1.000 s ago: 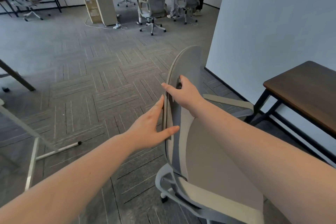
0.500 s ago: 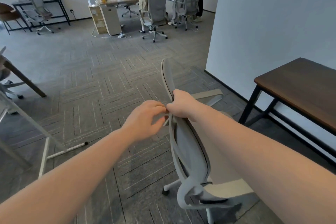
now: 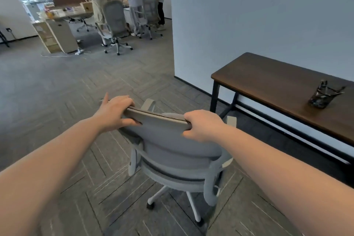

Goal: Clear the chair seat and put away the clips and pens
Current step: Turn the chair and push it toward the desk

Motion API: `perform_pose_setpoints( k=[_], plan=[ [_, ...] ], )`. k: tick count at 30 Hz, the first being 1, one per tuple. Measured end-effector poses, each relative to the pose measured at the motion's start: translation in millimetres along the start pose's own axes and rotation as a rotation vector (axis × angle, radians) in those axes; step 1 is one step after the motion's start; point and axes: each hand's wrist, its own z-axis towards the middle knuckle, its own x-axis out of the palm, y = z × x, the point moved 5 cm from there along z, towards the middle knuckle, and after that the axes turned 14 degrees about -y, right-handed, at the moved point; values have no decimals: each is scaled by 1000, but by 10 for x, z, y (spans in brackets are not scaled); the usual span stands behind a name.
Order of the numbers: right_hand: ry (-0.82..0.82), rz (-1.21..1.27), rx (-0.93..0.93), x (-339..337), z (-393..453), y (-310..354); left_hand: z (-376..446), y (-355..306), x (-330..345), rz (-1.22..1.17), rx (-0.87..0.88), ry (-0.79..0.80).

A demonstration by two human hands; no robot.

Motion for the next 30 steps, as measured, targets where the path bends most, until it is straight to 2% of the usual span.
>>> perform_pose_setpoints(
  k=[4,11,21,26,30],
  plan=[
    [-42,-53,41,-119,-171,-365,1,-350,56,23,61,-23],
    [-81,-87,57,-113,-581,-552,-60,-754,87,52,132,21],
    [-152,-122,153,-347,-1558,-1176,-232,-1825,152,51,279,30],
    [-136,-110,216,-435,-1931,-1346,-237,-2246,184,38,366,59],
    [-132,-103,302,-501,-2208,-1447,-243,-2505,222,0,453,10]
  ],
)
